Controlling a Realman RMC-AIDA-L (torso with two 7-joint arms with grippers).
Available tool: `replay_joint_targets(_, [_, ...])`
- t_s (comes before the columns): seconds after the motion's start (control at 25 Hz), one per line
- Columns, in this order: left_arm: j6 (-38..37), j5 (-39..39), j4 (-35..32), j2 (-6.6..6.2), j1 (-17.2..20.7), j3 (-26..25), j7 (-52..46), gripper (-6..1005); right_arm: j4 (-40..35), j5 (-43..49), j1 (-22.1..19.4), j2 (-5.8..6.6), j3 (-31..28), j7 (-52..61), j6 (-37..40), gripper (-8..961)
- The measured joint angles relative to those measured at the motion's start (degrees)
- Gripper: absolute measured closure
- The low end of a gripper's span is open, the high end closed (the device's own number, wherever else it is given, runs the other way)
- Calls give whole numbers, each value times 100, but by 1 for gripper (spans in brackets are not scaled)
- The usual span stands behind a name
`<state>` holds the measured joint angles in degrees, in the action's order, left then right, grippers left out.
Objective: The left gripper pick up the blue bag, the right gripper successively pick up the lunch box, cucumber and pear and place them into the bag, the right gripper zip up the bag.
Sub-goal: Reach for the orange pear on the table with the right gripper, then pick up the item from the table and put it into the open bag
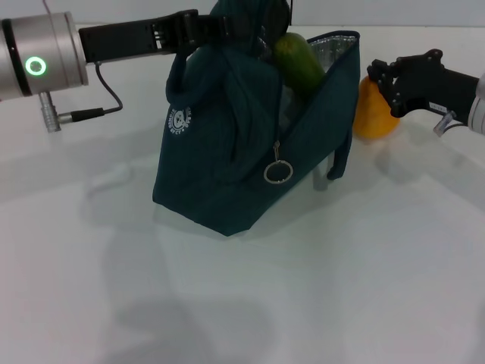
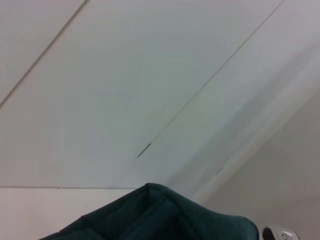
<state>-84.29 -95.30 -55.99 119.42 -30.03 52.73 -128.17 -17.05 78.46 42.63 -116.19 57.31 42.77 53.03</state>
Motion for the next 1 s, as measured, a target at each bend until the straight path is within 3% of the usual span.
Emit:
replay_joint_targets(0.36, [0,44,0,3,94,-1,9,944,-173,-486,-223,4,-20,-8,266,932])
replay_joint_targets(0.68, [0,54,0,-6,188,-8,11,944,-1153,-1275,-1060,31,-28,287,1678,931])
replay_joint_targets(1.0, [-87,54,0,-2,185,9,11,944,-1481,-1414,-1177,60,-54,512,2589,930])
